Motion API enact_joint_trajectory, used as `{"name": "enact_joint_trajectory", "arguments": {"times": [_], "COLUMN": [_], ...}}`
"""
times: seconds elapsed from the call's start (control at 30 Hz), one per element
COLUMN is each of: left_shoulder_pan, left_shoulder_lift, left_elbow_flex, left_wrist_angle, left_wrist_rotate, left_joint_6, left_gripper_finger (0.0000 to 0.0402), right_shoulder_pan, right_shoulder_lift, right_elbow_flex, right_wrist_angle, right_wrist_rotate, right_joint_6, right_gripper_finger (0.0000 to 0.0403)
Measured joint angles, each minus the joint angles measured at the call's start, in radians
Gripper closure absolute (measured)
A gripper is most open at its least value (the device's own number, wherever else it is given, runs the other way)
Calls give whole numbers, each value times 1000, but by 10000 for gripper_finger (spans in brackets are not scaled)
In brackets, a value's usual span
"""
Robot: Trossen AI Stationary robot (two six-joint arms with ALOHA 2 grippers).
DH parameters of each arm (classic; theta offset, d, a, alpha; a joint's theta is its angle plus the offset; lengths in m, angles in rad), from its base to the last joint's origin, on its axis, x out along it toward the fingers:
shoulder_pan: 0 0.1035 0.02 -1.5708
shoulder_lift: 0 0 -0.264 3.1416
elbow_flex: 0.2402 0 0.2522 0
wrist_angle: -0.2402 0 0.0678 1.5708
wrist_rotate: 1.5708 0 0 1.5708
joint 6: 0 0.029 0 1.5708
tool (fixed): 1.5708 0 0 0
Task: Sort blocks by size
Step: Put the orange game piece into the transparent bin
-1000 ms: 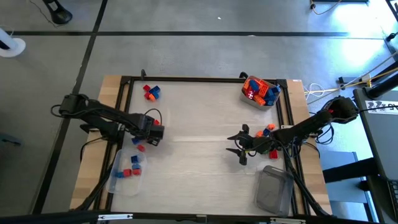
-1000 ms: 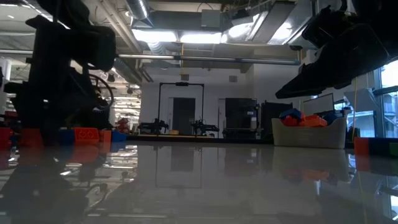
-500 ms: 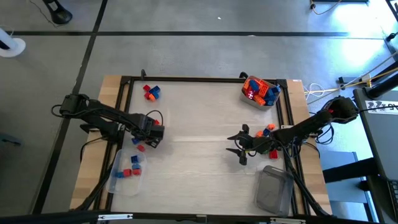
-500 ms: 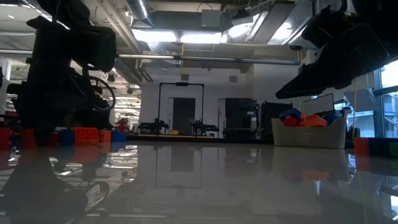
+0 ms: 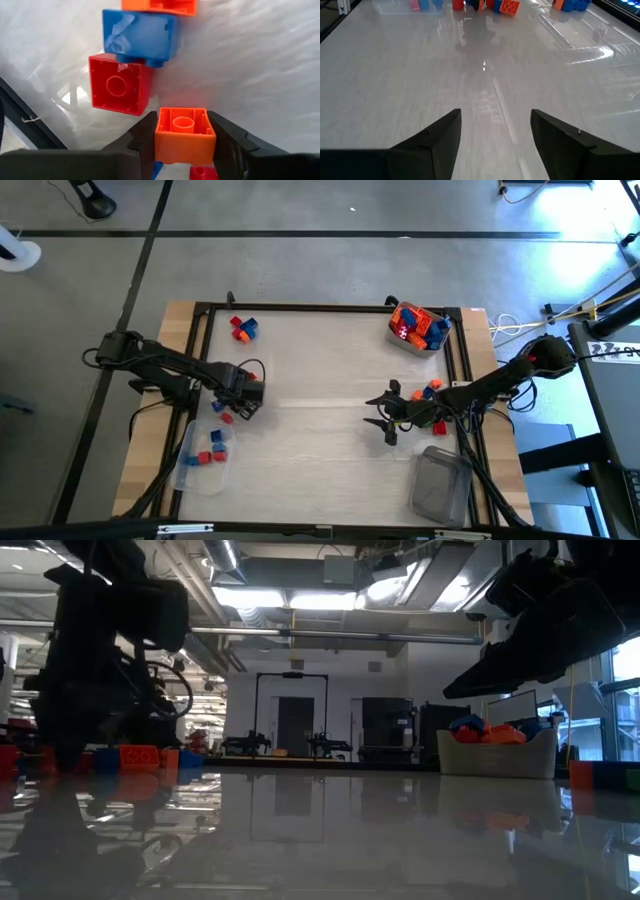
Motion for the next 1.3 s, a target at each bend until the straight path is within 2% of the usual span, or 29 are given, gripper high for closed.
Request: {"name": "enact_joint_trajectory", "arguments": {"times": [0.3,0.53,0.73,0.93,1.3], "left_shoulder_pan": [-85,-183,-279,-416,-661], "left_shoulder_lift": [-37,-94,-126,-127,-127], "left_elbow_flex": [115,273,374,398,371], "left_wrist_angle": [-57,-192,-231,-237,-253], "left_wrist_rotate": [-36,-76,-88,-18,-8], "left_joint_6": [-12,-109,-187,-304,-568], "left_gripper_finger": [277,272,275,272,273], "right_shoulder_pan": [0,0,0,0,0], "right_shoulder_lift": [0,0,0,0,0], "right_elbow_flex": [0,0,0,0,0], "right_wrist_angle": [1,1,2,3,3], "right_wrist_rotate": [0,0,0,0,0], "right_joint_6": [0,0,0,1,17], "right_gripper_finger": [166,166,166,166,166]}}
